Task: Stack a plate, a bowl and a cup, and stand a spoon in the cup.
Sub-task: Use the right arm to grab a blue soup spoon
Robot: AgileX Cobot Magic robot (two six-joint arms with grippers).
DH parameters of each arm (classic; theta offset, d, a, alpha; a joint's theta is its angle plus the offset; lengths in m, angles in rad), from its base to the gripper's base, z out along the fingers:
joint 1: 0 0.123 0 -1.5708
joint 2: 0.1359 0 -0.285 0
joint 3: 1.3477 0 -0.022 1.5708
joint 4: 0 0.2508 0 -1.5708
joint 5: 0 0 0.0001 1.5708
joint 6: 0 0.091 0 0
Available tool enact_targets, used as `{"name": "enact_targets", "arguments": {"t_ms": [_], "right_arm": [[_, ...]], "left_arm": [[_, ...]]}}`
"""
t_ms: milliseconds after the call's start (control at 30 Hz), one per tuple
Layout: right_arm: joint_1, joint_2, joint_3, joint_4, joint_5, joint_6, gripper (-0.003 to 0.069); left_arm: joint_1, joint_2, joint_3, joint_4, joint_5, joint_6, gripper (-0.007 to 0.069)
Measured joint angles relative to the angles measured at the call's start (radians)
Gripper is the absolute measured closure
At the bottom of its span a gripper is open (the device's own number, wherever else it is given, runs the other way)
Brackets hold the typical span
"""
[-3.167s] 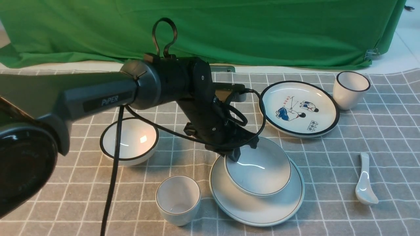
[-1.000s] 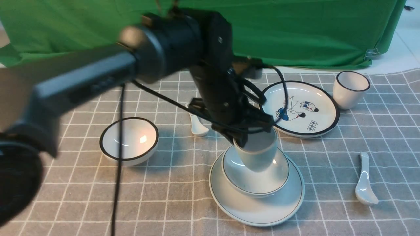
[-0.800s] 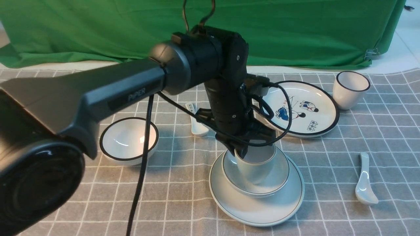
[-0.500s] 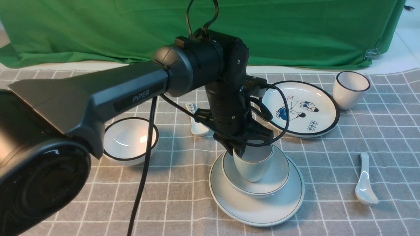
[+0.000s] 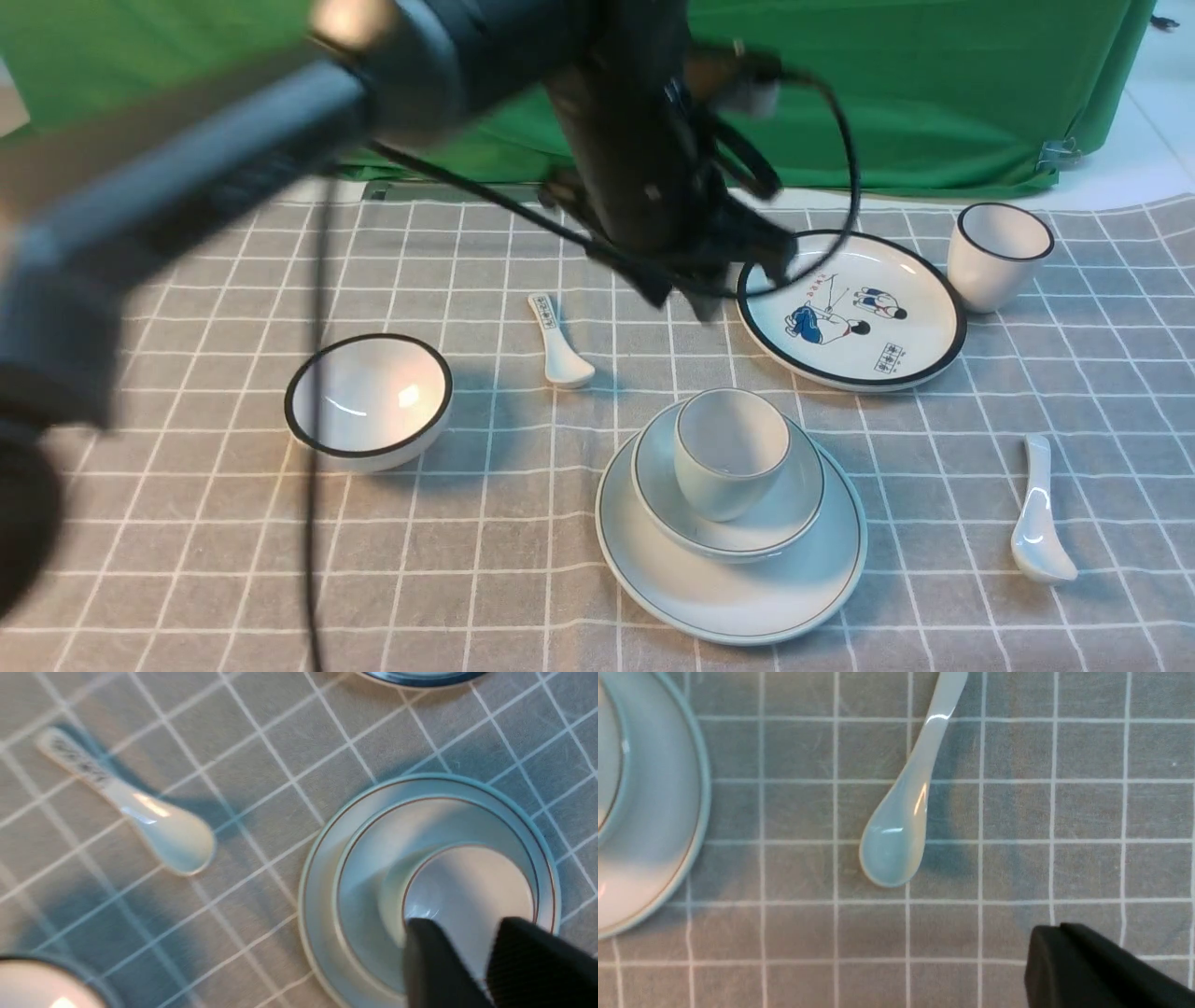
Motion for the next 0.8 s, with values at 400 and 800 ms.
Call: {"name": "enact_targets", "arguments": {"t_ms": [400, 800], "right_arm": [[0.008, 0.498, -0.201, 0.015, -0.131, 0.064, 0.0153], [0.079, 0.644, -0.243, 0.041, -0.197, 0.047, 0.0361]], "left_arm": [[0.049, -0.528, 0.674, 0.082, -0.250, -0.093, 0.0615], [0.127, -0.775, 0.964, 0.097, -0.318, -0.162, 0.0615]]}}
